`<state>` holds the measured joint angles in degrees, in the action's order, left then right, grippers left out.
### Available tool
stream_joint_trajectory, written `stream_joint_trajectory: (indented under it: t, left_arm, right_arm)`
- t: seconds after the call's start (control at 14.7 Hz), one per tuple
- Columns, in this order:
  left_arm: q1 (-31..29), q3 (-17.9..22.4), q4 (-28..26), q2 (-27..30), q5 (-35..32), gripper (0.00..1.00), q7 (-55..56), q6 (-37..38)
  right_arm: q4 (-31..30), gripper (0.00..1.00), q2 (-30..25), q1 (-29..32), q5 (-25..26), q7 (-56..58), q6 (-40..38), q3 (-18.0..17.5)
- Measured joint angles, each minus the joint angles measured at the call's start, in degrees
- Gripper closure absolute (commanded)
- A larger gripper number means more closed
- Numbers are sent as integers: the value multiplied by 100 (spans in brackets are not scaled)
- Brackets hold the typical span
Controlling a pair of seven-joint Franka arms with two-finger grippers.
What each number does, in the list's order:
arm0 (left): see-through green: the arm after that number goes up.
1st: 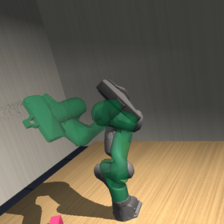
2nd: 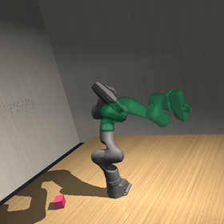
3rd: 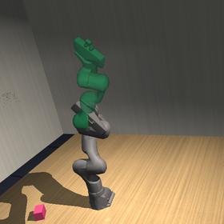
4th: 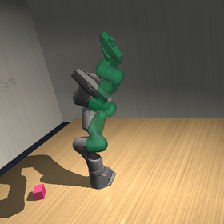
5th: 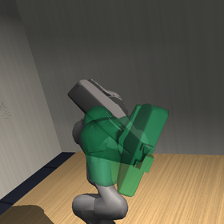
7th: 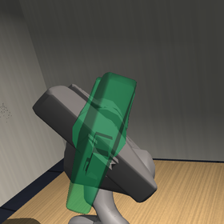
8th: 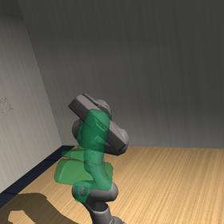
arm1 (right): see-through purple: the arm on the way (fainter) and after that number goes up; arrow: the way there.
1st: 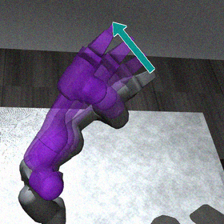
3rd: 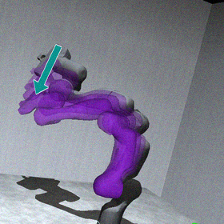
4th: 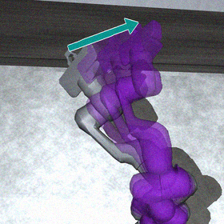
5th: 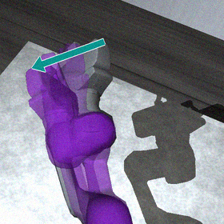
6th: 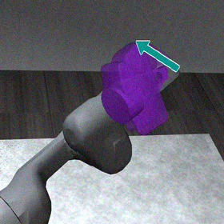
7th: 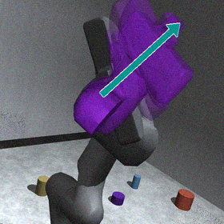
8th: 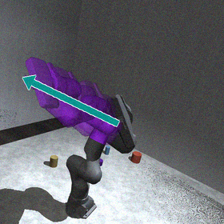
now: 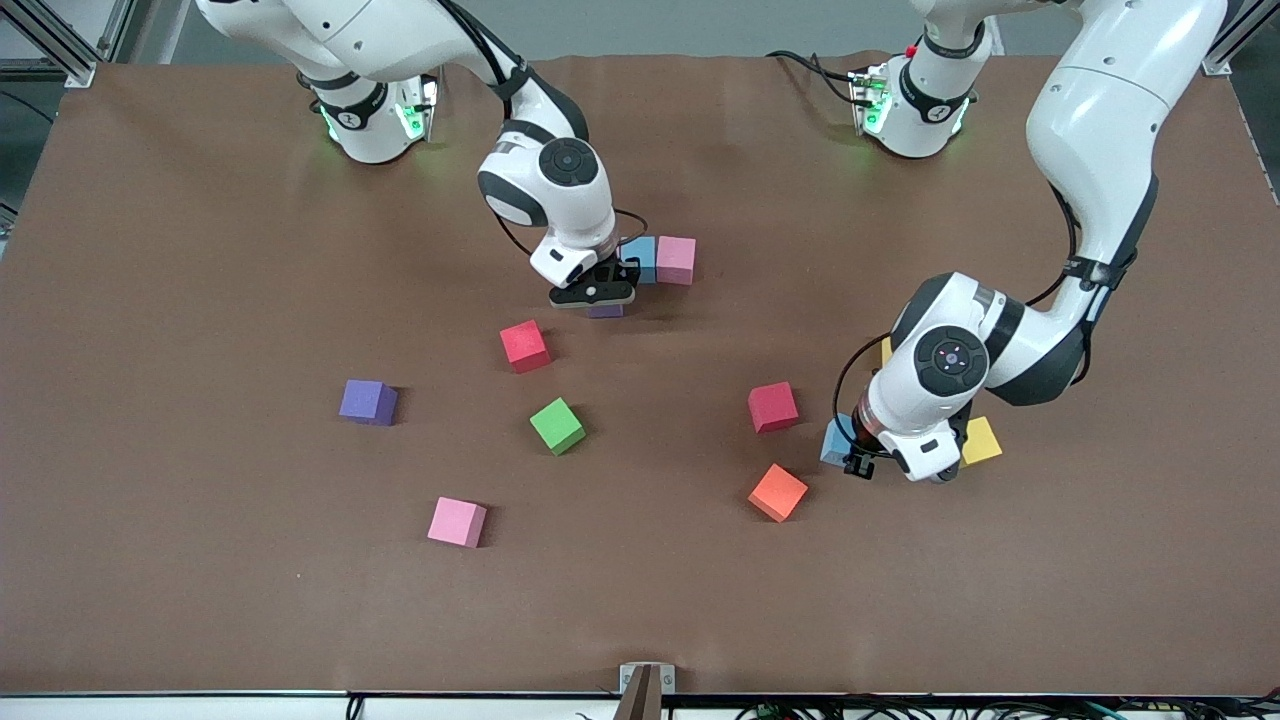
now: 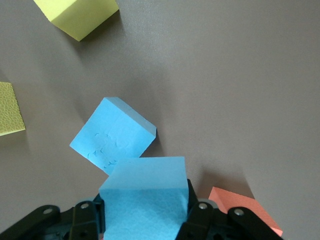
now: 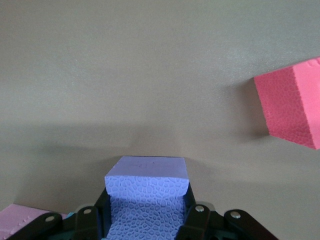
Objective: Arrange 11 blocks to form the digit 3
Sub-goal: 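Lower the purple cube beside the pink cube and open the right gripper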
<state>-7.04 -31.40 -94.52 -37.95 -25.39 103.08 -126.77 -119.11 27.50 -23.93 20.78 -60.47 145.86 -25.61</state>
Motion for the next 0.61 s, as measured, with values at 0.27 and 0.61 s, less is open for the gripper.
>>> stream_joint_trajectory:
  t: [0.27,0.61]
  left_arm:
    - [0,0,-2,-1,0,74,0,26]
    - [17,0,-16,-13,0,74,0,97]
  right_arm:
    - [-1,98,28,-10,43,-34,0,0]
    - [-1,98,71,-10,189,-187,19,0]
